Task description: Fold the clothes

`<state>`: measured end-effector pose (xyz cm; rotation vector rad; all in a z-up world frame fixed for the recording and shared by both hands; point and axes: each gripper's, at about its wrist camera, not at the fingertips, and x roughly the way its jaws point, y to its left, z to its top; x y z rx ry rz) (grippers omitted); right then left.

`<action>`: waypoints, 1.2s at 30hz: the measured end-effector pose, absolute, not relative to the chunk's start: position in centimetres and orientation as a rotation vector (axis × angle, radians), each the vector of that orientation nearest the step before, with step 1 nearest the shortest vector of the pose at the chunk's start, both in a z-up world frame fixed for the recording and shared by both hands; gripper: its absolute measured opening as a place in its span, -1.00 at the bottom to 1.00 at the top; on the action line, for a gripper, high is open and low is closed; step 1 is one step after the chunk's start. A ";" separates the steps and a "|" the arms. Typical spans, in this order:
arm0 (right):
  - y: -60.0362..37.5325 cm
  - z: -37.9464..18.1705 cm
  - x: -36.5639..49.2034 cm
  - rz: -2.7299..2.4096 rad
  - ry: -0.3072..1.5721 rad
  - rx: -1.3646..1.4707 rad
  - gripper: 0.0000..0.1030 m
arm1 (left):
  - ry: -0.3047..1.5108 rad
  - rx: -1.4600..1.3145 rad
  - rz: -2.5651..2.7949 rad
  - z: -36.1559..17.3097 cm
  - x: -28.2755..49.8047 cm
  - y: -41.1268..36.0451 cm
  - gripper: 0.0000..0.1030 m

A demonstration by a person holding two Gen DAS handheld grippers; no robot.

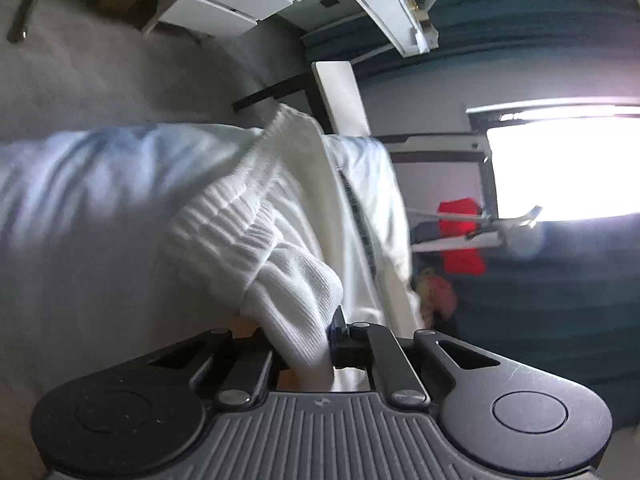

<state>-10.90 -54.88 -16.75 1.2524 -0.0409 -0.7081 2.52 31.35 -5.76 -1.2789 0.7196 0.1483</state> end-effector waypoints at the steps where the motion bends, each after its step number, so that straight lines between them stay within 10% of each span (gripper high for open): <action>1: -54.4 -16.1 -11.6 -0.737 -0.050 1.228 -0.87 | 0.743 -1.267 0.154 -6.5 1.7 31.5 -0.87; 13: -54.5 -20.3 -13.6 -1.023 0.340 1.315 -0.73 | 0.889 -1.034 0.141 -10.0 -1.6 32.3 -0.65; 16: -53.9 -19.3 -13.4 -1.007 0.326 1.275 -0.17 | 0.865 -0.854 0.075 -7.3 -1.7 30.7 -0.47; 18: -53.6 -18.4 -12.9 -0.994 0.312 1.231 0.77 | 0.848 -0.711 0.067 -5.3 -1.6 29.0 -0.01; 23: -52.1 -14.4 -11.3 -0.976 0.268 1.009 0.72 | 0.772 -0.458 0.085 -1.1 -2.3 24.4 0.57; 36: -37.9 -6.1 -6.4 -0.404 0.205 0.518 0.73 | 0.498 -0.146 -0.093 3.3 0.4 6.9 0.68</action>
